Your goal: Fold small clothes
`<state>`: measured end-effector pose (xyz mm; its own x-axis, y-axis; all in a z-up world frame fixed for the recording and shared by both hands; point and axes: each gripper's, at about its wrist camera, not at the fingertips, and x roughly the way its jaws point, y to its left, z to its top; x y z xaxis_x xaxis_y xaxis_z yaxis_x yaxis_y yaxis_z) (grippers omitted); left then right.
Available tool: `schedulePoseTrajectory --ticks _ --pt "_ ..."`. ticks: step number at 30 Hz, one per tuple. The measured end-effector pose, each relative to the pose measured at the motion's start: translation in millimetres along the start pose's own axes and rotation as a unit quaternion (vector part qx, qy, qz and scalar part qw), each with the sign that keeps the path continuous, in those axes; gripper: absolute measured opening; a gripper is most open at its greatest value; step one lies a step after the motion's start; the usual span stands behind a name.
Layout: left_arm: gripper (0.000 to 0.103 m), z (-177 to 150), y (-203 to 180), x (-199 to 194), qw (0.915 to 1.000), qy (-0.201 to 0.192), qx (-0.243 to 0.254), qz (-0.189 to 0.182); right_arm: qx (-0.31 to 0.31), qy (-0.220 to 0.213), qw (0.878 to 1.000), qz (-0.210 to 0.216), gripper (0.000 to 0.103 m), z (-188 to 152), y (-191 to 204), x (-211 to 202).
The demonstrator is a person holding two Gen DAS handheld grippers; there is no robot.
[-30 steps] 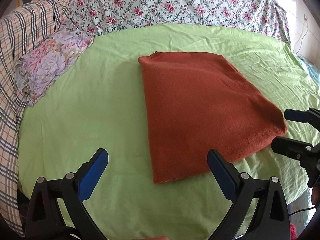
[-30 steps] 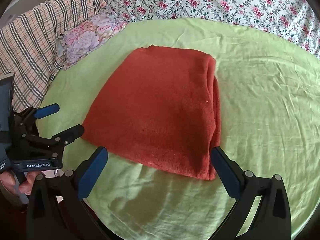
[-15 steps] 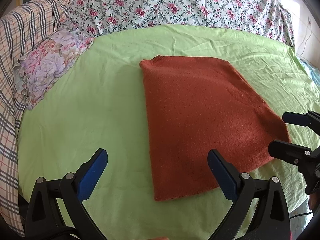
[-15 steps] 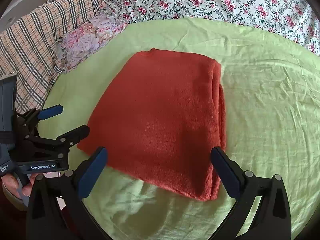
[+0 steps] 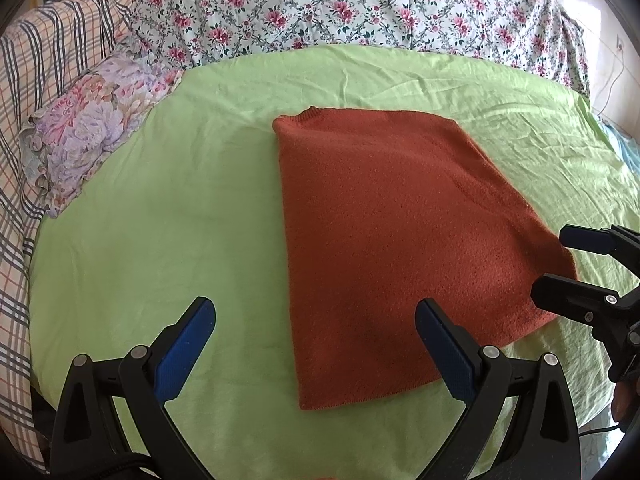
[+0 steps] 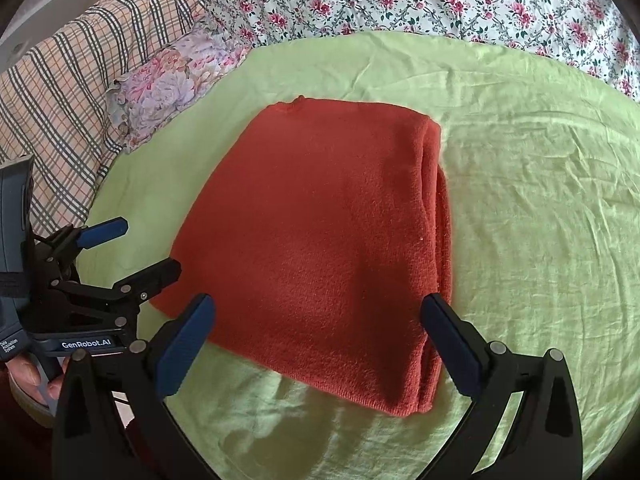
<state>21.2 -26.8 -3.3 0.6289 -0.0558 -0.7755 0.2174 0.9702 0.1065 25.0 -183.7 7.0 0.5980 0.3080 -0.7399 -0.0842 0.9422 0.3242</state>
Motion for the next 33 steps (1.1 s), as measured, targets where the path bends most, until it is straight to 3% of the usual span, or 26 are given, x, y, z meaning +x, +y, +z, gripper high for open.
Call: schedulePoseTrajectory --ticks 33 --pt "0.1 -5.0 -10.5 -5.7 1.0 -0.002 -0.004 0.001 0.003 -0.004 1.0 0.003 0.102 -3.6 5.3 -2.7"
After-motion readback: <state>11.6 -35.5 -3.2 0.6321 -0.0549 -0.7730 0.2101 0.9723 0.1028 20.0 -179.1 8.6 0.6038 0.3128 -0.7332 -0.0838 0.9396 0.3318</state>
